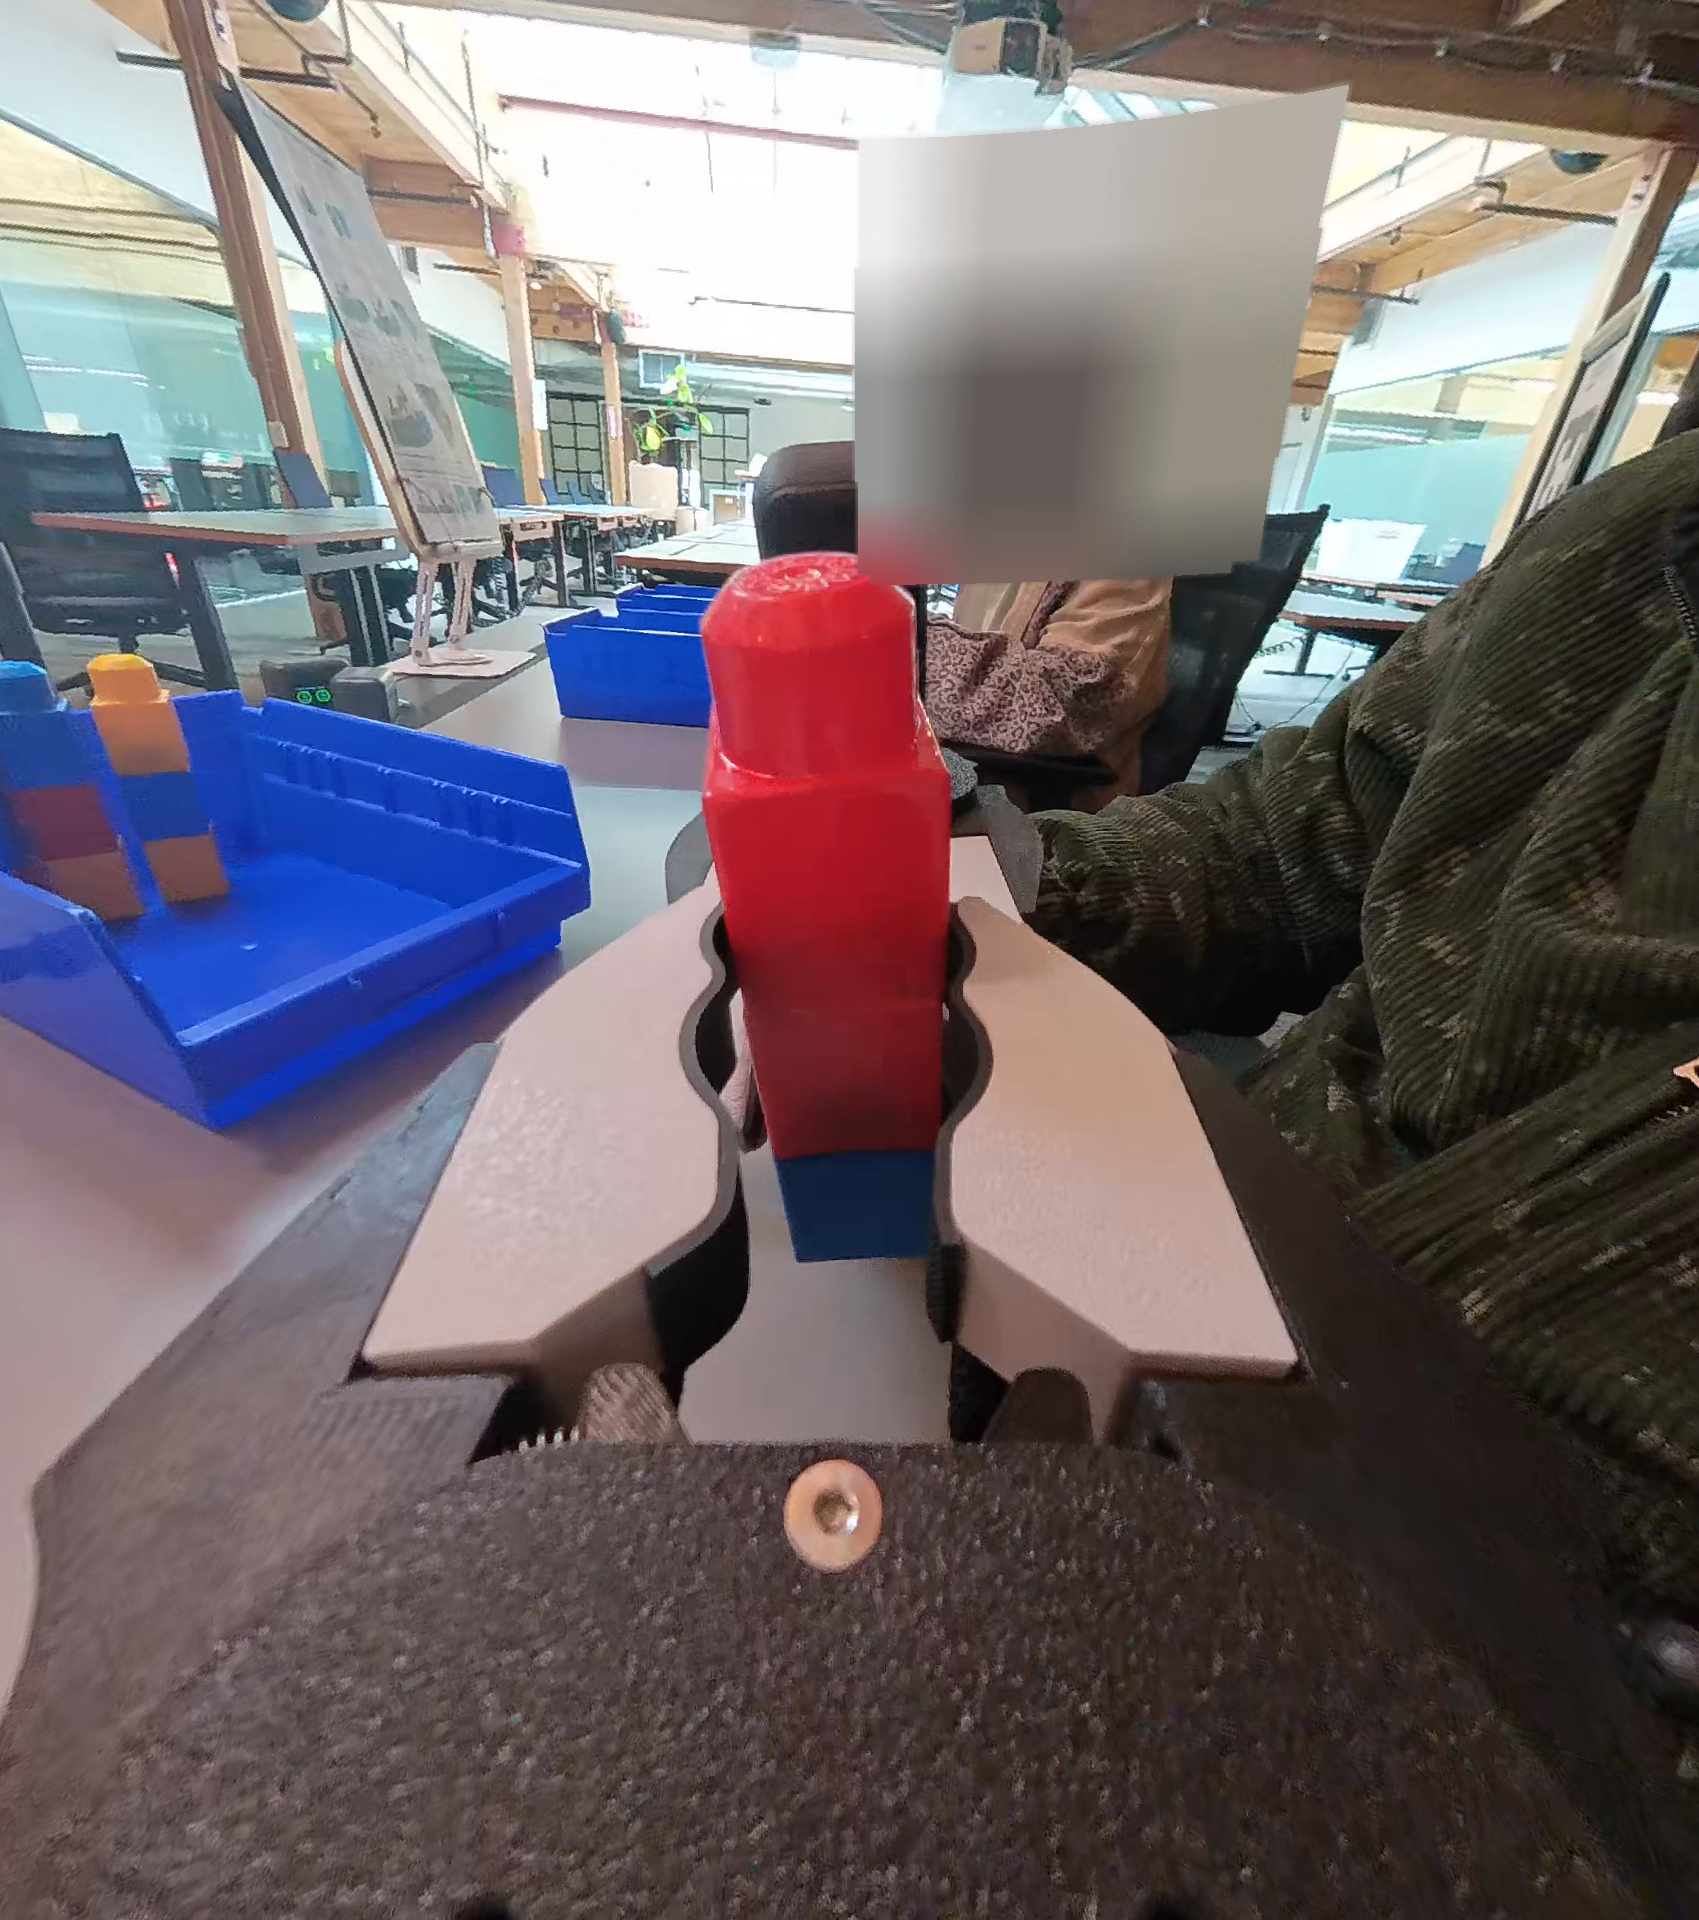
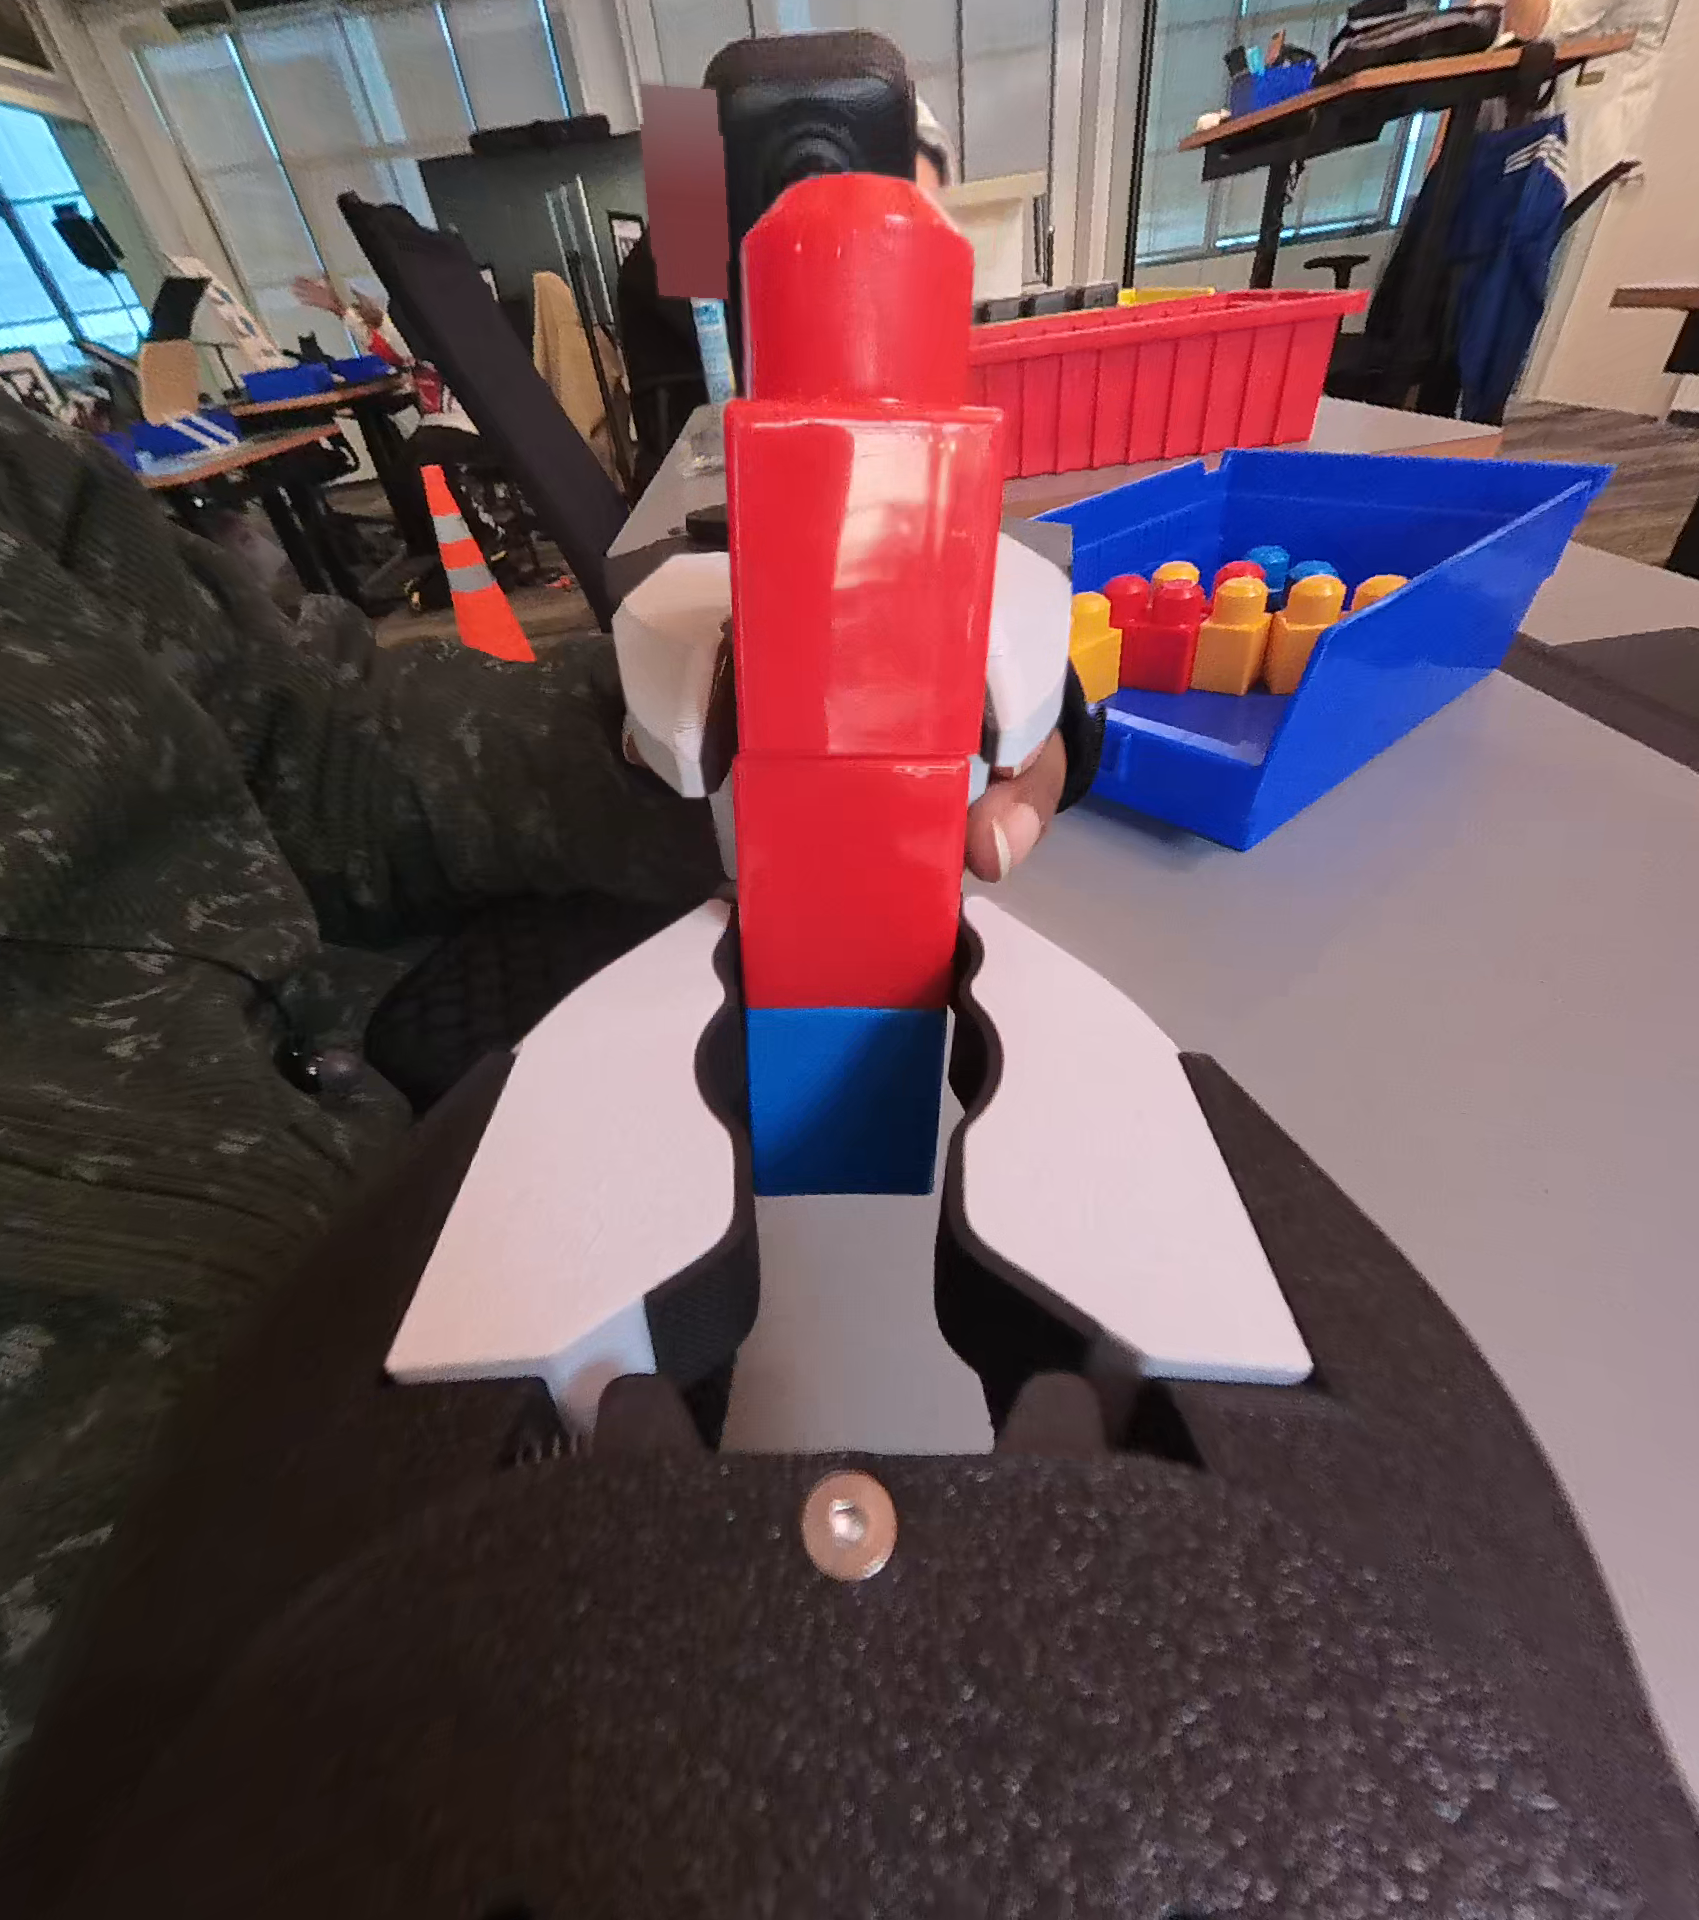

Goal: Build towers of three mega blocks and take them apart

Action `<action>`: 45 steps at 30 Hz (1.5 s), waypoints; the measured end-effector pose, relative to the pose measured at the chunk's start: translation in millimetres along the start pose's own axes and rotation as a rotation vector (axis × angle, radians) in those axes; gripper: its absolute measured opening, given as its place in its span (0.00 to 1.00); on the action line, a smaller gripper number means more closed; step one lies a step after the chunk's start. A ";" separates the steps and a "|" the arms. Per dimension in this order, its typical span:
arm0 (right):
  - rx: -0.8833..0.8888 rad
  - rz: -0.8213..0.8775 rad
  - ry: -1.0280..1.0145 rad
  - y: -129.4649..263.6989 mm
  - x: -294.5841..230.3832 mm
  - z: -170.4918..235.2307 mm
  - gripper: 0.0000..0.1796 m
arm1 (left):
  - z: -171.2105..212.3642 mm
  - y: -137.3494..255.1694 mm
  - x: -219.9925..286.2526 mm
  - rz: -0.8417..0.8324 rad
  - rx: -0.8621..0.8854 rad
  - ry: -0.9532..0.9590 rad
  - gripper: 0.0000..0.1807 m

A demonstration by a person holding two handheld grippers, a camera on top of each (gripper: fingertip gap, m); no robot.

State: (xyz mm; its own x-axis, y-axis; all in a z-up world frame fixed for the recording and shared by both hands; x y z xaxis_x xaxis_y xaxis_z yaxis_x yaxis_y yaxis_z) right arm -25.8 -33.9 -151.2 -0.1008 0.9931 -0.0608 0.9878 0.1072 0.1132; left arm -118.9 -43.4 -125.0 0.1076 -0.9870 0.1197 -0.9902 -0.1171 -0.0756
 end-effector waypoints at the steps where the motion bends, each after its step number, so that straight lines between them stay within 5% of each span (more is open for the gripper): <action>1: -0.008 -0.003 -0.001 -0.5 -0.6 0.2 0.20 | 0.2 0.1 0.4 0.006 0.004 0.005 0.20; 31: -0.030 -0.026 -0.009 -3.1 -4.2 3.6 0.20 | -1.5 2.5 1.6 -0.011 0.022 -0.004 0.24; 40: -0.044 0.027 0.046 2.3 3.2 2.6 0.21 | 13.0 -2.4 -2.5 -0.071 -0.159 -0.037 0.20; 45: -0.057 0.111 0.112 30.4 17.4 -15.7 0.30 | 36.8 3.5 -12.5 -0.185 -0.469 -0.157 0.20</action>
State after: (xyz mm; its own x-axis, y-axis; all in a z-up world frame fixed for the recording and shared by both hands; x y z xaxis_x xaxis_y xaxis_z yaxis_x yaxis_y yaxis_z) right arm 0.6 -12.5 -133.2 -0.0073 0.9978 0.0657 0.9855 -0.0040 0.1696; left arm -120.5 -35.5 -163.2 0.2607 -0.9633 -0.0638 -0.8828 -0.2646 0.3880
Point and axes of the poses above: each gripper's, where its closed fingertips meet, y back along the fingers, z out of its underside, x = y × z across the jaws, the point moved 6 cm from there along y, back along the fingers, and after that the axes turned 3 degrees about y, right-handed, at the moved point
